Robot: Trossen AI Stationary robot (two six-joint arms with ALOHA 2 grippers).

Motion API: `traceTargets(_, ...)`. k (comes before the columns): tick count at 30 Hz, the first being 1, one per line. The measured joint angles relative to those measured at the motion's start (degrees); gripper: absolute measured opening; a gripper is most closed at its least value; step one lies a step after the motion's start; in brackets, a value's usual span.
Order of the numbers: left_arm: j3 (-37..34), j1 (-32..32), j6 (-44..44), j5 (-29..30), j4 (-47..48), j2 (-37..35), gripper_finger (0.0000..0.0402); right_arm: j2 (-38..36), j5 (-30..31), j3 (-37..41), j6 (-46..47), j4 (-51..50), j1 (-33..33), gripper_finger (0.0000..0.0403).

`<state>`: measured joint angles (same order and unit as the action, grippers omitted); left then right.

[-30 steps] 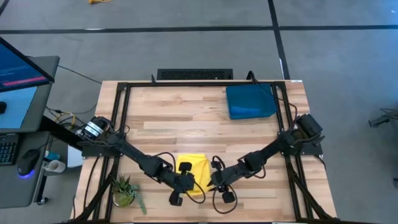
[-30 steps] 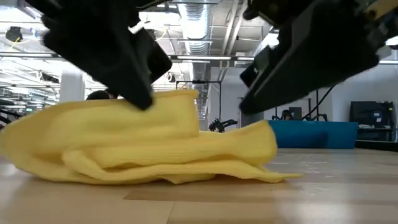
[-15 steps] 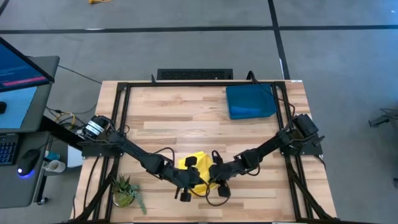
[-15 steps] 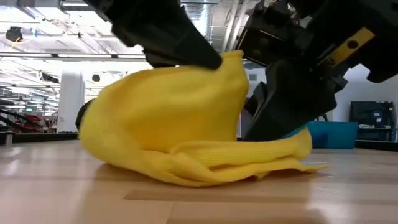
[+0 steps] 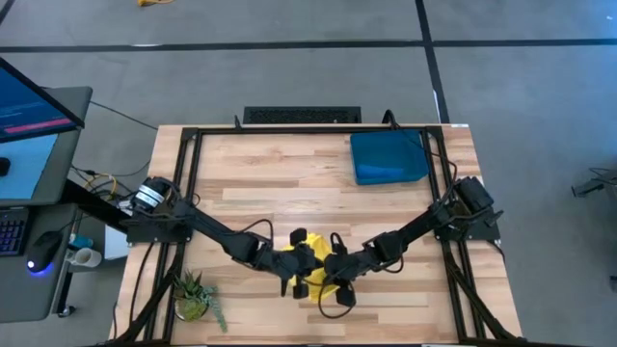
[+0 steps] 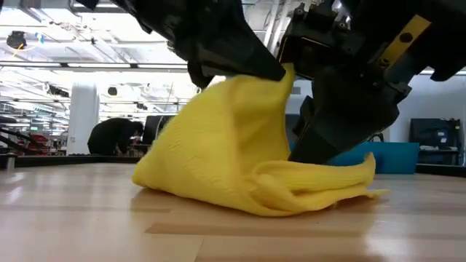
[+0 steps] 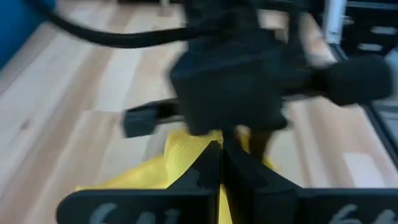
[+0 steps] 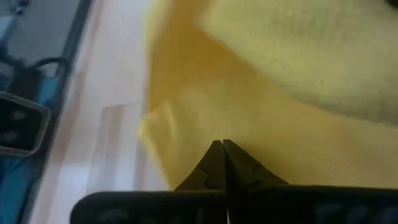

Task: Roll microfiber towels into tight, uniform cylinder then place into a basket
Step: Roll the yellow microfiber cloth

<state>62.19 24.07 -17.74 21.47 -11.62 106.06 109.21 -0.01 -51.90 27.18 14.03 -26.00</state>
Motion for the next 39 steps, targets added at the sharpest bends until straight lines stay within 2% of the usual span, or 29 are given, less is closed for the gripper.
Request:
traceTargets(4, -0.28, -1.29, -0.98, -0.31, -0.52, 0.24, 0.0, 2.53, -0.19, -1.5, 1.82, -0.18, 0.09, 0.0008)
traceTargets(8, -0.44, -1.5, -1.38, -3.66, 0.04, 0.26, 0.0, 5.74, -2.47, -4.3, 0.94, 0.58, -0.11, 0.0008)
traceTargets(16, -0.38, -1.82, -1.44, -4.3, -1.49, 1.55, 0.0, 5.22, -3.12, -4.89, -0.63, 0.8, 0.09, 0.0009)
traceTargets(23, -0.24, -3.55, -2.16, -11.83, -3.08, 2.91, 0.0, 5.27, -3.12, -5.13, -2.17, 1.13, 0.58, 0.0011)
traceTargets(27, 0.03, -3.51, -1.37, -12.55, -5.07, 2.77, 0.0, 3.18, -3.09, -5.15, -3.63, 0.22, 0.12, 0.0018)
traceTargets(34, 0.23, -3.7, 1.05, -14.45, -7.27, 2.76, 0.0, -0.84, -2.69, -5.29, -3.65, -7.47, -1.6, 0.0013)
traceTargets(39, -0.02, -3.63, 2.04, -17.55, -5.6, 2.98, 0.0, -3.4, -2.73, -5.37, -3.45, -11.56, -3.5, 0.0017)
